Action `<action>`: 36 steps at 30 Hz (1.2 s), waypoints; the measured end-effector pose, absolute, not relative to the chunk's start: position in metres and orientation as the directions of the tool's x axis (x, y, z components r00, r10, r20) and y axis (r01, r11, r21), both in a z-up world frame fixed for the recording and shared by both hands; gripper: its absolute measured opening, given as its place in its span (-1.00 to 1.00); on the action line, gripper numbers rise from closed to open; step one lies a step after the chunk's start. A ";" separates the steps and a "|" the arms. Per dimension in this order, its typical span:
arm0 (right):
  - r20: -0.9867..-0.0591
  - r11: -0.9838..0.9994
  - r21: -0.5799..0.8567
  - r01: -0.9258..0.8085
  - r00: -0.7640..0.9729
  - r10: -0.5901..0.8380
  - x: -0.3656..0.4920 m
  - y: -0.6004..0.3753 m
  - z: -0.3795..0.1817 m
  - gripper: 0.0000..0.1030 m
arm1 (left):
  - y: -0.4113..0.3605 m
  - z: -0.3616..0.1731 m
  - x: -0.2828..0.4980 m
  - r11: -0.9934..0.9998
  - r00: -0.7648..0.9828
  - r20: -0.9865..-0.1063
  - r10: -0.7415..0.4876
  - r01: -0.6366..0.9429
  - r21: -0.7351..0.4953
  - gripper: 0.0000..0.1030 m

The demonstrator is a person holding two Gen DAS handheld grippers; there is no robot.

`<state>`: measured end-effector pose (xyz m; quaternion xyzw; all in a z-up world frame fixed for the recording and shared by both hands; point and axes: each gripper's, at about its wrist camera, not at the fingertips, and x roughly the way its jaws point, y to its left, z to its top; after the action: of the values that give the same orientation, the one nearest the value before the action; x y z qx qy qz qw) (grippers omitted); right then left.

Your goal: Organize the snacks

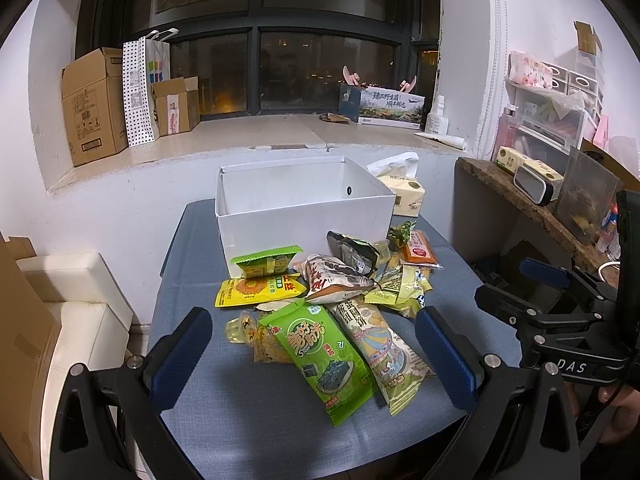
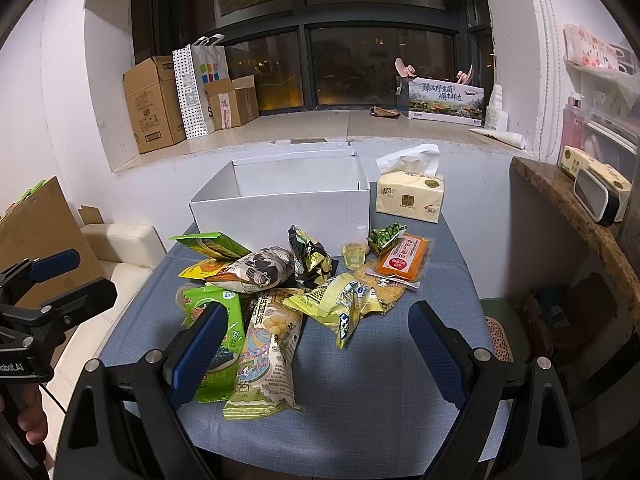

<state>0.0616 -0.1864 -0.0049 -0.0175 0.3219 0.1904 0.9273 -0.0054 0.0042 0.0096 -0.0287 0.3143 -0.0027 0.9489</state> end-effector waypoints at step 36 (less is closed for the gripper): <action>-0.606 0.927 0.093 -0.363 0.718 0.342 0.061 -0.187 -0.009 0.84 | 0.005 0.007 -0.004 0.998 0.799 -0.601 -0.030 -0.013 -0.066 1.00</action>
<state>0.0609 -0.1872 -0.0086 -0.0162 0.3237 0.1900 0.9267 -0.0043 0.0047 0.0065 -0.0334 0.3173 -0.0045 0.9477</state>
